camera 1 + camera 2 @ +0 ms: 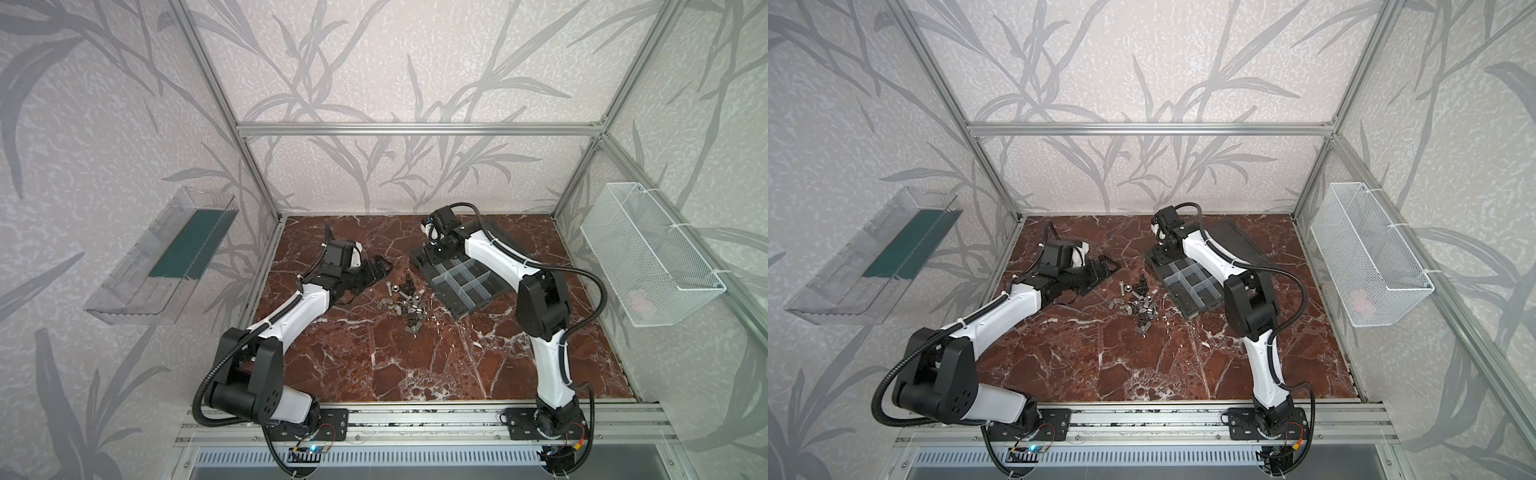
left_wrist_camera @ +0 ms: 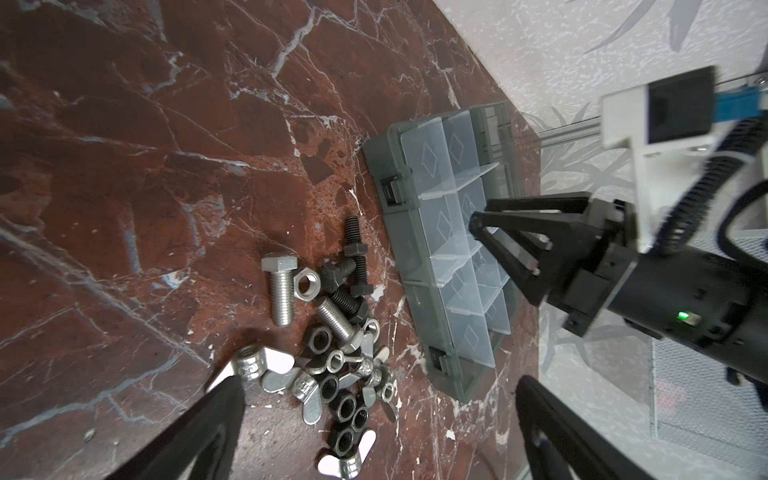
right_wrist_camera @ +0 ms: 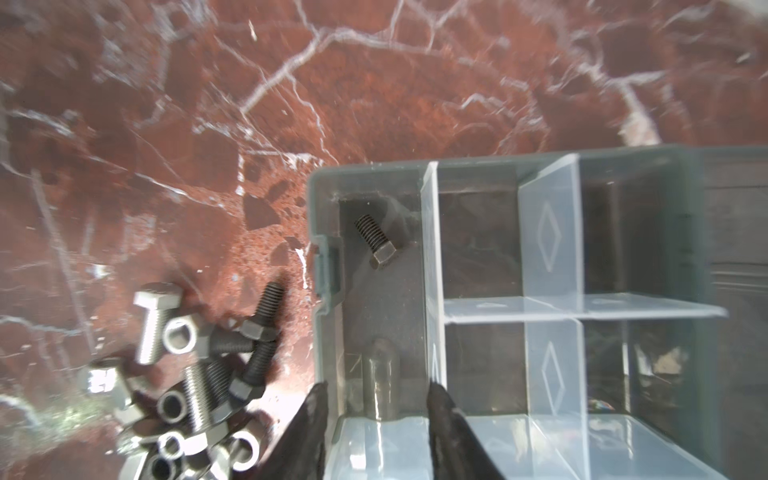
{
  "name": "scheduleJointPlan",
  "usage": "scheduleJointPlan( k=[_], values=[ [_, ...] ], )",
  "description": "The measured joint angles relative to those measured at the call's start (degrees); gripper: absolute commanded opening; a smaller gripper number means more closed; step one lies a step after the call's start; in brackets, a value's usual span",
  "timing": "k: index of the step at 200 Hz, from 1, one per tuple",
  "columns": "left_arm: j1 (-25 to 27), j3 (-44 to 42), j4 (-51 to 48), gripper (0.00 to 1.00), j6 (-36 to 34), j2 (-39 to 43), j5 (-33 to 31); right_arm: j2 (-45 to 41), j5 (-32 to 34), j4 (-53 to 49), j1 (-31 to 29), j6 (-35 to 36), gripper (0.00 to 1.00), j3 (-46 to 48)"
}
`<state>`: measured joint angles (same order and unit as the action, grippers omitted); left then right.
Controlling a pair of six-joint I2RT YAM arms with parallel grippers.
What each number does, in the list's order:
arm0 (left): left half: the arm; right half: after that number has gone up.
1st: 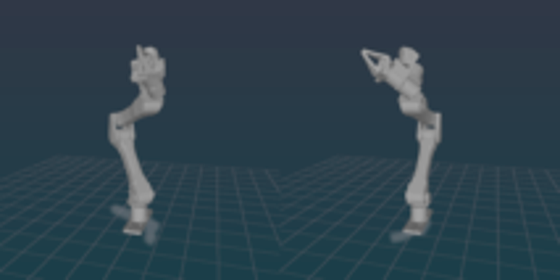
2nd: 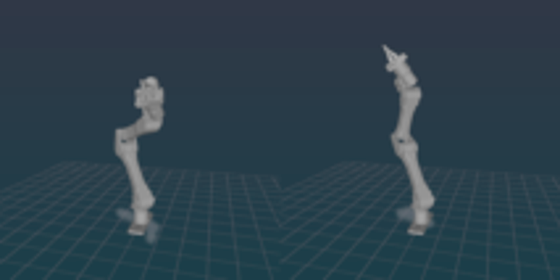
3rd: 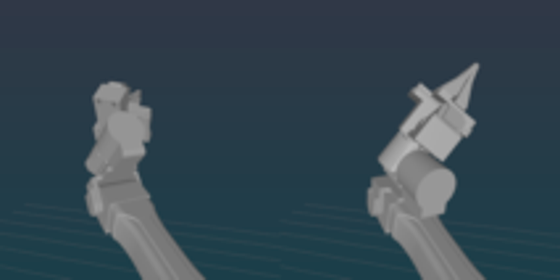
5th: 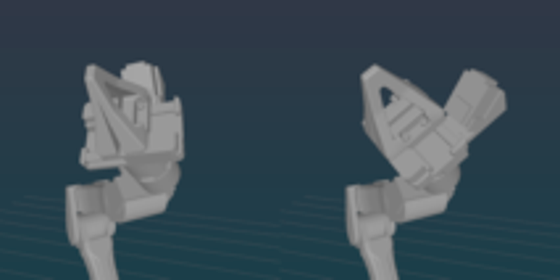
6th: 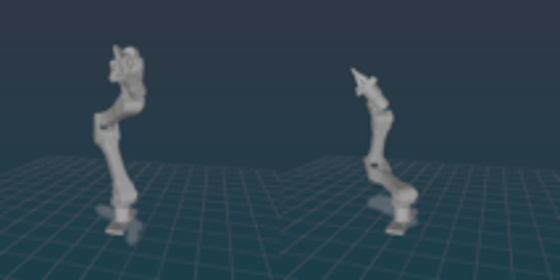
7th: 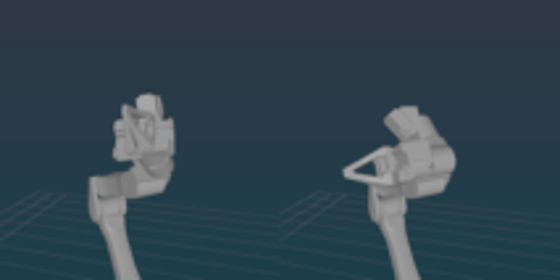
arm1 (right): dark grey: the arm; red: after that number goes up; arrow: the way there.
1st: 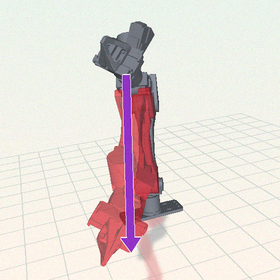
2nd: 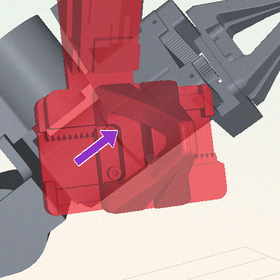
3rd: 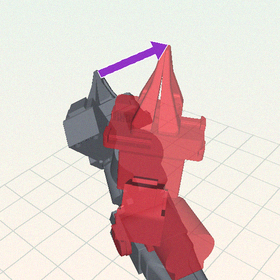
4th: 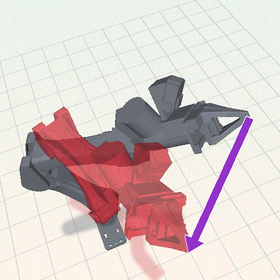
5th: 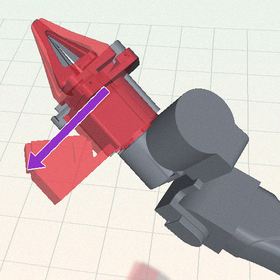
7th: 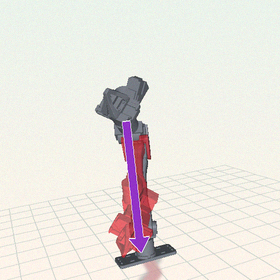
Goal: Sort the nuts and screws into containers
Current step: 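Open the right gripper to drop the bolt into the compartment while the left gripper lifts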
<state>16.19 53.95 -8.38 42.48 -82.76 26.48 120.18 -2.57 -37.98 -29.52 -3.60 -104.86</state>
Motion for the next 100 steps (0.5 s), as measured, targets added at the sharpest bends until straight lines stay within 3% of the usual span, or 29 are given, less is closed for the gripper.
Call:
scheduleJointPlan(
  k=[44,100],
  values=[
    [5.33,8.02,-11.06,0.99,-6.78,-3.34,-13.66,-16.98,0.76,10.36,0.0,-1.27,0.63,18.23],
    [7.13,28.5,-24.5,0.99,-12.96,-17.44,-19.65,-32.15,2.08,27.34,-0.26,-3.13,0.96,39.23]
  ],
)
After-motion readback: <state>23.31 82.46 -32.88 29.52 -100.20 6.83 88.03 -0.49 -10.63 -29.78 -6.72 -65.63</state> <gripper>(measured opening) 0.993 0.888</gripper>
